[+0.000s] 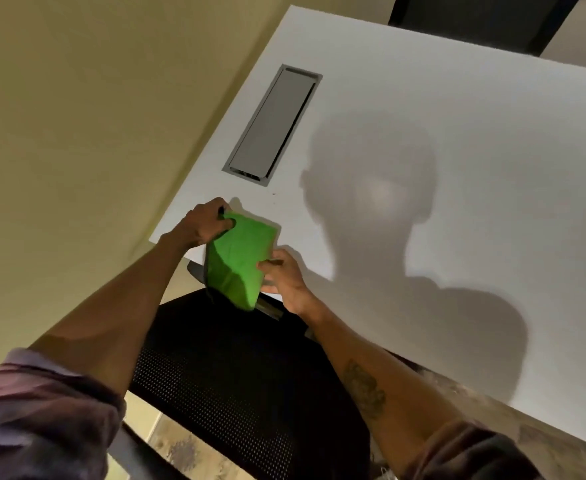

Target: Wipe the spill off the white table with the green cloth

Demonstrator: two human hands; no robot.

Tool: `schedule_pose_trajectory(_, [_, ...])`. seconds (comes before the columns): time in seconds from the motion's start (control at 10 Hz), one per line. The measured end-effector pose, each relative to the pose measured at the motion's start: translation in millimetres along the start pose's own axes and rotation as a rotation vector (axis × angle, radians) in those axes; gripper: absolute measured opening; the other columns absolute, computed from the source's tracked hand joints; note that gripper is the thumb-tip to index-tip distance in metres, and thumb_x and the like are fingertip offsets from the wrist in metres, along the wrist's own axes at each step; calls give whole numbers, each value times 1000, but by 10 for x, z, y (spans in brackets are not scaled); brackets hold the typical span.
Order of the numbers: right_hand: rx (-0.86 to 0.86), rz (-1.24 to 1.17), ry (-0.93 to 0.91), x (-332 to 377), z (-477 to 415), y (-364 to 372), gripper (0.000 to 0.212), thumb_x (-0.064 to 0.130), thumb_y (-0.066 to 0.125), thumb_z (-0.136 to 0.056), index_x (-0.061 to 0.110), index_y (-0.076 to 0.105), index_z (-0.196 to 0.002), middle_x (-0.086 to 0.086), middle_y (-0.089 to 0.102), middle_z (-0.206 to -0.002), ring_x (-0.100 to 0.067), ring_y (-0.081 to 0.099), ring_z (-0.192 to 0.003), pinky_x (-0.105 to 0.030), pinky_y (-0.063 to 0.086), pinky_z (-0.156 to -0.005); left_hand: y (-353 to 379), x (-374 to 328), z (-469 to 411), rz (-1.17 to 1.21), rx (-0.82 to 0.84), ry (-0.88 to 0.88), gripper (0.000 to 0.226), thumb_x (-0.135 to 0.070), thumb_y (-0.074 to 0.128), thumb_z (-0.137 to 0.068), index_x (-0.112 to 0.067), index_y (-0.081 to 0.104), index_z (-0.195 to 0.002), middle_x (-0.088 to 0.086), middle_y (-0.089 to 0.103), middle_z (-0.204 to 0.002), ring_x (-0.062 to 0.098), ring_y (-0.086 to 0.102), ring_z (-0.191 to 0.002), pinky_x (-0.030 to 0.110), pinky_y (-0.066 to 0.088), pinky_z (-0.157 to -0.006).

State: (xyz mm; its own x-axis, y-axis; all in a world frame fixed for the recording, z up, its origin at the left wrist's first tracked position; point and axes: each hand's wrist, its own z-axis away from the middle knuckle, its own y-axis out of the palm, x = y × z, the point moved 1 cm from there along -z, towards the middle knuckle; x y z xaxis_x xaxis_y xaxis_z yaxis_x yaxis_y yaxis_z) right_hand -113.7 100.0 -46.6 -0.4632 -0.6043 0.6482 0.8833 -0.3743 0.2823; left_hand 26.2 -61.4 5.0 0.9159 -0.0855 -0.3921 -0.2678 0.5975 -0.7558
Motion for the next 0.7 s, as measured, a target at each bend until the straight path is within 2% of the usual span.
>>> schedule_pose_trajectory(0.1, [-21,-46,13,75,-179,53,25,0,61,-90,4,55,-114,-12,64,-107,-28,65,-95,-41,59,-79,13,-60,-197,-47,-33,-1,34,-24,61,-97,-12,53,-128,20,62,-120,31,56,-96,33,40,-77])
schedule_pose_trajectory(0.2, [-33,-62,28,190,-270,29,26,0,59,-90,3,57,-115,-12,61,-104,-24,61,-94,-41,56,-85,55,-181,-287,-67,-80,3,36,-20,57,-98,-11,51,-132,22,62,-124,37,60,-106,37,45,-81])
schedule_pose_trajectory(0.3, [-49,34,13,247,-284,-96,17,6,58,-91,15,61,-105,-7,60,-100,-19,55,-90,-30,48,-74,95,-292,-319,-66,-129,-3,41,-19,54,-101,-10,49,-141,18,59,-138,38,57,-123,41,46,-96])
schedule_pose_trajectory(0.4, [-64,128,-26,313,-223,-235,18,6,56,-91,24,54,-96,1,55,-86,-14,49,-78,-25,43,-69,114,-394,-317,-95,-105,-8,50,-16,56,-101,-11,46,-150,15,50,-151,34,49,-138,45,41,-113])
schedule_pose_trajectory(0.5, [-74,58,-54,399,-129,-365,17,4,55,-93,21,59,-95,1,54,-83,-13,48,-73,-23,41,-65,158,-527,-292,-136,-80,40,51,-7,54,-100,-11,47,-150,18,45,-154,35,41,-145,44,34,-120])
schedule_pose_trajectory(0.6, [-54,43,-89,492,67,-490,33,9,58,-94,11,59,-127,-2,63,-101,-15,58,-89,-32,48,-83,241,-742,-169,-194,-28,62,53,-9,53,-101,-16,44,-152,21,36,-158,42,29,-150,50,28,-123])
schedule_pose_trajectory(0.7, [-90,94,-149,604,235,-598,37,12,60,-93,12,60,-130,-3,64,-111,-17,60,-101,-36,50,-93,345,-1032,-34,-221,-26,144,52,-9,55,-100,-15,46,-150,18,33,-162,38,20,-155,48,16,-126])
